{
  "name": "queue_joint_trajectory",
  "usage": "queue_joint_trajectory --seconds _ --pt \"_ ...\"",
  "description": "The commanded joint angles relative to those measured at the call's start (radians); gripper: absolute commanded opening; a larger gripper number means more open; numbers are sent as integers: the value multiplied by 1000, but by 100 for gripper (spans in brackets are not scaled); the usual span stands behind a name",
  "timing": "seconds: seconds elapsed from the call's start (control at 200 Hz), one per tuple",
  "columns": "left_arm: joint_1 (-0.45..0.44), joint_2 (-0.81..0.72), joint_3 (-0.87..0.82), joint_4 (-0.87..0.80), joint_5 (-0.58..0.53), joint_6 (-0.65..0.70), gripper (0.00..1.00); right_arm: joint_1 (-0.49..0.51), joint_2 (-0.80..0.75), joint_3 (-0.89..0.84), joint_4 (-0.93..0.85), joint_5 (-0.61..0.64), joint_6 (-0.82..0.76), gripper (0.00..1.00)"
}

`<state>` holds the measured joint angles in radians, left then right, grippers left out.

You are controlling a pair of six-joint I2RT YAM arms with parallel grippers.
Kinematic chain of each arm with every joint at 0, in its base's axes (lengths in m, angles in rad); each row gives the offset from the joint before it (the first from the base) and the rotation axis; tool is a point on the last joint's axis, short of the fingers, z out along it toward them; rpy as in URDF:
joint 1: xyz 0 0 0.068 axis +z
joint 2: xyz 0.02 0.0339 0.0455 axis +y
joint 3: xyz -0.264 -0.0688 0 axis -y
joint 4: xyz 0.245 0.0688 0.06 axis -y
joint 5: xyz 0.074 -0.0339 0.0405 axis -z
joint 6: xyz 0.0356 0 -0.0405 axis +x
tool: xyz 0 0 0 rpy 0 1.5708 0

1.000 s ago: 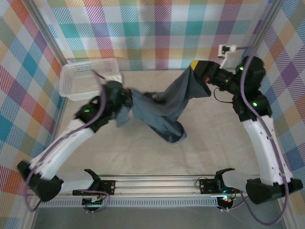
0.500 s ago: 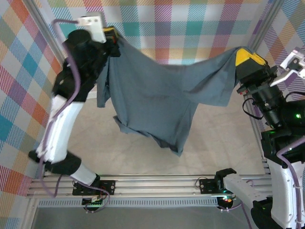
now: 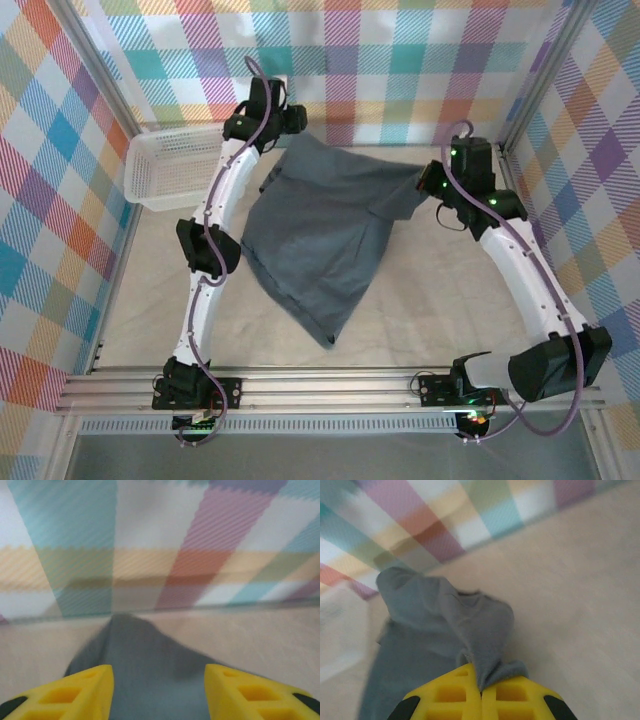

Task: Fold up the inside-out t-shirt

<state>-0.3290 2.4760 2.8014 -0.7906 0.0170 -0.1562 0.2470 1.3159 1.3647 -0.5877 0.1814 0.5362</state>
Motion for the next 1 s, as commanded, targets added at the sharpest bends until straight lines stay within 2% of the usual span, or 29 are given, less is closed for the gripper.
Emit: queue_joint_trajectory --seconds 0.0,0.085,0.16,0.25,0.365,0.455,0.555,0.73,0.995 --pt "-39 -209 -61 -103 57 -81 51 -6 -23 23 -83 116 36 0" --pt "-69 -416 -384 -100 39 -165 51 -6 -28 -16 -82 98 33 0" --pt "-106 -631 -770 -25 -6 -268 49 -7 -40 -47 -73 81 33 0" --pt "-144 -841 -1131 -30 -77 -465 45 -6 -48 -65 -73 56 37 0" --pt "-169 -1057 -1518 0 -31 -742 40 -6 -47 -65 -84 22 41 0" --pt "-208 -1162 -1738 95 28 -860 39 -6 -43 -68 -79 -4 47 0" --pt "-273 -1121 -1775 57 11 -864 39 -6 -34 -76 -73 -33 55 0" --pt "-394 -860 -1583 -177 -78 -825 35 -6 -28 -72 -98 -58 68 0" --pt "-418 -676 -1532 -199 5 -897 35 -6 -66 -90 -109 -35 62 0"
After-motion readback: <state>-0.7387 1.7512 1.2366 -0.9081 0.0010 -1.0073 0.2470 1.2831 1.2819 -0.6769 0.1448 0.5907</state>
